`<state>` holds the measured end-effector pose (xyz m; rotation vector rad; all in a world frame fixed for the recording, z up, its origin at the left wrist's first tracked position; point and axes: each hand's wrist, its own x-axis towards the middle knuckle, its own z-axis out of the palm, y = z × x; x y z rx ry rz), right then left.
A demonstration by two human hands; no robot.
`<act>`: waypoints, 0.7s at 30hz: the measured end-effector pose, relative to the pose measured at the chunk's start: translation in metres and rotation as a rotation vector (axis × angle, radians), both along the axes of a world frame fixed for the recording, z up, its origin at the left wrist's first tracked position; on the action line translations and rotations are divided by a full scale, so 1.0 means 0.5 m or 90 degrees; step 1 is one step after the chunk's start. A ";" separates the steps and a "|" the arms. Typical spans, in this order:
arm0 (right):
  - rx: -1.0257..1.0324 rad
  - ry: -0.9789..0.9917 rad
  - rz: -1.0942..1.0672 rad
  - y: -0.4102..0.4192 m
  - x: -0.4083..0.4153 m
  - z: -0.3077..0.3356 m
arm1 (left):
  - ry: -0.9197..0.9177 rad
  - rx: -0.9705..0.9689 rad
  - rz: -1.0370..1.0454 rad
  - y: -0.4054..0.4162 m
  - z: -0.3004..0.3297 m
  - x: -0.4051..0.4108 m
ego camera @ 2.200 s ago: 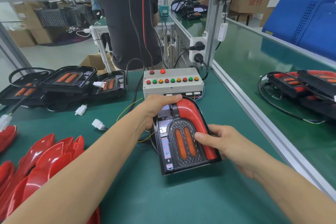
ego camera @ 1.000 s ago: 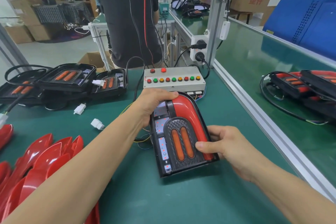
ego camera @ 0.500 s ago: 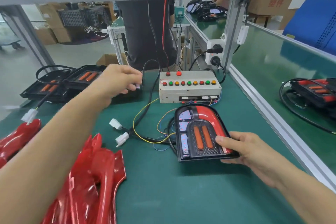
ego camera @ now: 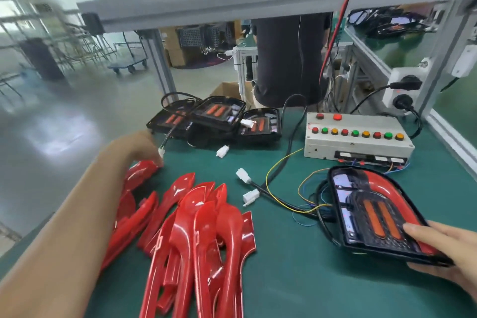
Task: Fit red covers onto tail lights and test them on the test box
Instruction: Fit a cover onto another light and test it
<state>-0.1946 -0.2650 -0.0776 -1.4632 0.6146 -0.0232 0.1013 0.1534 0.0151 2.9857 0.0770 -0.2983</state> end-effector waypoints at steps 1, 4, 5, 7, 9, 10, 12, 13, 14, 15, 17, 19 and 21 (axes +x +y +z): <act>0.002 0.000 0.004 0.000 0.000 0.000 | -0.002 -0.013 0.009 -0.002 -0.011 -0.001; 0.004 -0.004 0.011 0.001 -0.001 0.004 | -0.016 -0.009 0.017 -0.010 -0.027 0.000; 0.004 -0.005 0.011 0.000 -0.002 0.004 | -0.023 0.005 0.022 -0.010 -0.030 -0.002; 0.004 -0.003 0.012 0.002 -0.003 0.006 | -0.030 0.043 0.037 -0.007 -0.036 -0.008; 0.004 -0.005 0.014 0.004 -0.004 0.008 | -0.028 0.088 0.048 -0.001 -0.044 -0.014; 0.005 -0.007 0.016 0.005 -0.004 0.010 | -0.022 0.108 0.050 0.003 -0.048 -0.016; 0.006 -0.012 0.018 0.005 -0.005 0.012 | -0.006 0.142 0.046 0.009 -0.054 -0.019; 0.006 -0.014 0.019 0.005 -0.005 0.012 | -0.003 0.151 0.043 0.011 -0.056 -0.021; 0.007 -0.013 0.018 0.006 -0.006 0.014 | -0.002 0.157 0.039 0.012 -0.058 -0.023; 0.005 -0.011 0.017 0.006 -0.006 0.014 | -0.005 0.163 0.032 0.013 -0.061 -0.026; 0.000 0.000 0.015 0.007 -0.008 0.015 | -0.022 0.166 0.009 0.013 -0.068 -0.030; -0.002 0.010 0.013 0.010 -0.011 0.017 | -0.038 0.138 -0.016 0.010 -0.071 -0.035; -0.004 0.008 0.016 0.009 -0.012 0.015 | -0.039 0.107 -0.046 -0.001 -0.065 -0.047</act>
